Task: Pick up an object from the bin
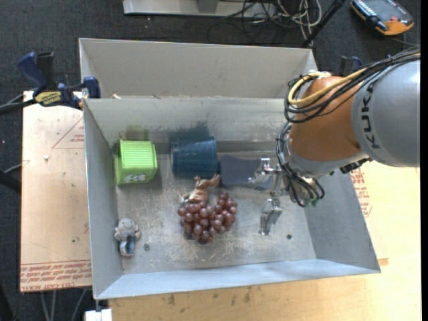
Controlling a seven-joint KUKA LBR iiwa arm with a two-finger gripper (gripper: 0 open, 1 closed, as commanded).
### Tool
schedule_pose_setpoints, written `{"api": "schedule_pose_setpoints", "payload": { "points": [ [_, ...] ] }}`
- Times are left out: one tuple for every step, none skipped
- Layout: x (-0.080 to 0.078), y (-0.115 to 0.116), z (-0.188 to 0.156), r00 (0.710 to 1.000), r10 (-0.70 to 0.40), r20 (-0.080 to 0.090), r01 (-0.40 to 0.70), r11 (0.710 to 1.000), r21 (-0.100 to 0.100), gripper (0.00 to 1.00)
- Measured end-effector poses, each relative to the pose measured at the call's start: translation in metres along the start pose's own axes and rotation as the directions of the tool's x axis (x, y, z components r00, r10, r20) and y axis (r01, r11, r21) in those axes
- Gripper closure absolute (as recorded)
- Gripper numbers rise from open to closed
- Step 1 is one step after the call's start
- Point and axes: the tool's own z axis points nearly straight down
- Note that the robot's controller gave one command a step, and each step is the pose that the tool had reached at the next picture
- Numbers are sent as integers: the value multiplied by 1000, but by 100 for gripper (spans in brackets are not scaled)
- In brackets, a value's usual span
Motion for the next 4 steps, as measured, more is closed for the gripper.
{"api": "schedule_pose_setpoints", "payload": {
  "points": [
    [-8, -7, 3, 997, -81, 2, 81, 997, 0, 0],
    [-16, -18, 25, 980, -201, 8, 201, 980, 5, 0],
    [-1, -4, 55, 1000, 16, 3, -16, 1000, 3, 0],
    [-4, 7, 62, 999, 35, 6, -35, 999, 4, 0]
  ]
}}
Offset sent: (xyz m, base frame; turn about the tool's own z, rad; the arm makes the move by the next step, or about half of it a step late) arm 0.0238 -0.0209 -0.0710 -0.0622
